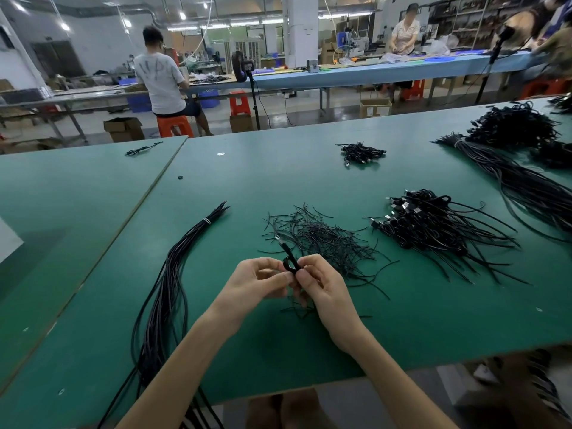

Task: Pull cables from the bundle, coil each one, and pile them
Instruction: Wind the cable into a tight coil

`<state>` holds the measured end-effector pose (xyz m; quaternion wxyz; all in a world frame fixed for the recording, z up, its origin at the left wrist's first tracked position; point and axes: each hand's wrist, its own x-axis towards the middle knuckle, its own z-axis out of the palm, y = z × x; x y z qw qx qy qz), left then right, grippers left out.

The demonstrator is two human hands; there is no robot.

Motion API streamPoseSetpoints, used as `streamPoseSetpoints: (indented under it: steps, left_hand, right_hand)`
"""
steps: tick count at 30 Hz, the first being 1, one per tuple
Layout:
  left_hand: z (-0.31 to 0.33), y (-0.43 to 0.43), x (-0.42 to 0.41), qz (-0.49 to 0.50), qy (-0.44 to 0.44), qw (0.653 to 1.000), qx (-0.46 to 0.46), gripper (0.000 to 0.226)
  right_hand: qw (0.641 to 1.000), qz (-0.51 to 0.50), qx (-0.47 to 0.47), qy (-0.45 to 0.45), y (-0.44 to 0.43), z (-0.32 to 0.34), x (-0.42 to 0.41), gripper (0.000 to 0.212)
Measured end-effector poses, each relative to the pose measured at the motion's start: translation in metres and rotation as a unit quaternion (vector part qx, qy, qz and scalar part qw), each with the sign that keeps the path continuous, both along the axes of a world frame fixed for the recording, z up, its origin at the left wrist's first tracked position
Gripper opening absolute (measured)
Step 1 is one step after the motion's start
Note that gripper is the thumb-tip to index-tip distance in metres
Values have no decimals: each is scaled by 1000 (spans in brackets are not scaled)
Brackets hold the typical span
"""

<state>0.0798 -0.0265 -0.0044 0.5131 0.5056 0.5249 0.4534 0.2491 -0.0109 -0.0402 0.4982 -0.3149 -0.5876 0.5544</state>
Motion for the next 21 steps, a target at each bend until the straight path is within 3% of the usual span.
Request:
streamPoseSetpoints:
  steps: [5,8,14,19,21]
  left_hand:
    - [-1,-5,3,0,23,996,90,19]
    - [-3,-5,1,9,75,987,142,6]
    - [-15,1,5,77,256,931,247,9]
    - [-24,6,14,120,267,916,275,14]
    - [-25,2,16,140,286,891,323,8]
  right_hand:
    - [1000,-5,-18,10,2,-3,0,11]
    - [1000,11,-26,6,2,-3,1,15]
    - [997,51,-50,12,2,-1,0,17]
    - [996,58,-71,16,2,-1,1,21]
    - [995,56,-83,24,2,-1,0,21]
